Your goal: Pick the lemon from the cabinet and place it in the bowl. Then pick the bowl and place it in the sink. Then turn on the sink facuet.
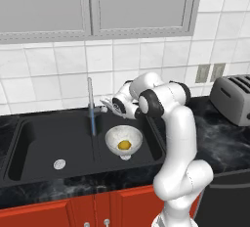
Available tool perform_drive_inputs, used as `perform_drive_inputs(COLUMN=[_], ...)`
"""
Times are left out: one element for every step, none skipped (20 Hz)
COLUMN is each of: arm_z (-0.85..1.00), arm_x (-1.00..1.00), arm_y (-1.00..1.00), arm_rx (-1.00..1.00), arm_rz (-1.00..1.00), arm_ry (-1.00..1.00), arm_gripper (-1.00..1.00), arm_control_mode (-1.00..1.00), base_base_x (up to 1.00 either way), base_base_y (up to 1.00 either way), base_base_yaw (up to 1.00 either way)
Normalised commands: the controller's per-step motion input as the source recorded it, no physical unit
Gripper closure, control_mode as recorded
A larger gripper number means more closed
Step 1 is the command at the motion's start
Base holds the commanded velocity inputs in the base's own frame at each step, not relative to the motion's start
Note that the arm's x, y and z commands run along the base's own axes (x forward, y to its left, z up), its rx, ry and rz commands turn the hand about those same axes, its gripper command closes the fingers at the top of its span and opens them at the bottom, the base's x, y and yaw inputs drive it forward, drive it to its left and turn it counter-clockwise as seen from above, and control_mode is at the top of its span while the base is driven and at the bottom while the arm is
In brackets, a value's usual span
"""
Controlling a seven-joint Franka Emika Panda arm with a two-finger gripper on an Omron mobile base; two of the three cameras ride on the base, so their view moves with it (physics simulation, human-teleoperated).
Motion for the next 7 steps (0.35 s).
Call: perform_drive_inputs(arm_z=[-0.10, -0.13, -0.12, -0.09, 0.00, 0.00, 0.00], arm_x=[0.00, 0.00, 0.00, 0.00, 0.00, 0.00, 0.00], arm_y=[-0.82, -0.77, -0.66, -0.55, -0.39, -0.01, 0.00], arm_rx=[0.17, 0.15, 0.14, 0.13, 0.09, 0.00, 0.00], arm_rz=[-0.13, -0.13, -0.12, -0.11, -0.06, -0.03, 0.00], arm_ry=[0.18, 0.19, 0.16, 0.14, 0.08, 0.00, 0.00], arm_gripper=[1.00, 1.00, 1.00, 1.00, 1.00, 1.00, 1.00], arm_control_mode=[-1.00, -1.00, -1.00, -1.00, -1.00, -1.00, -1.00], base_base_x=[0.00, 0.00, 0.00, 0.00, 0.00, 0.00, 0.00], base_base_y=[0.00, 0.00, 0.00, 0.00, 0.00, 0.00, 0.00], base_base_yaw=[0.00, 0.00, 0.00, 0.00, 0.00, 0.00, 0.00])
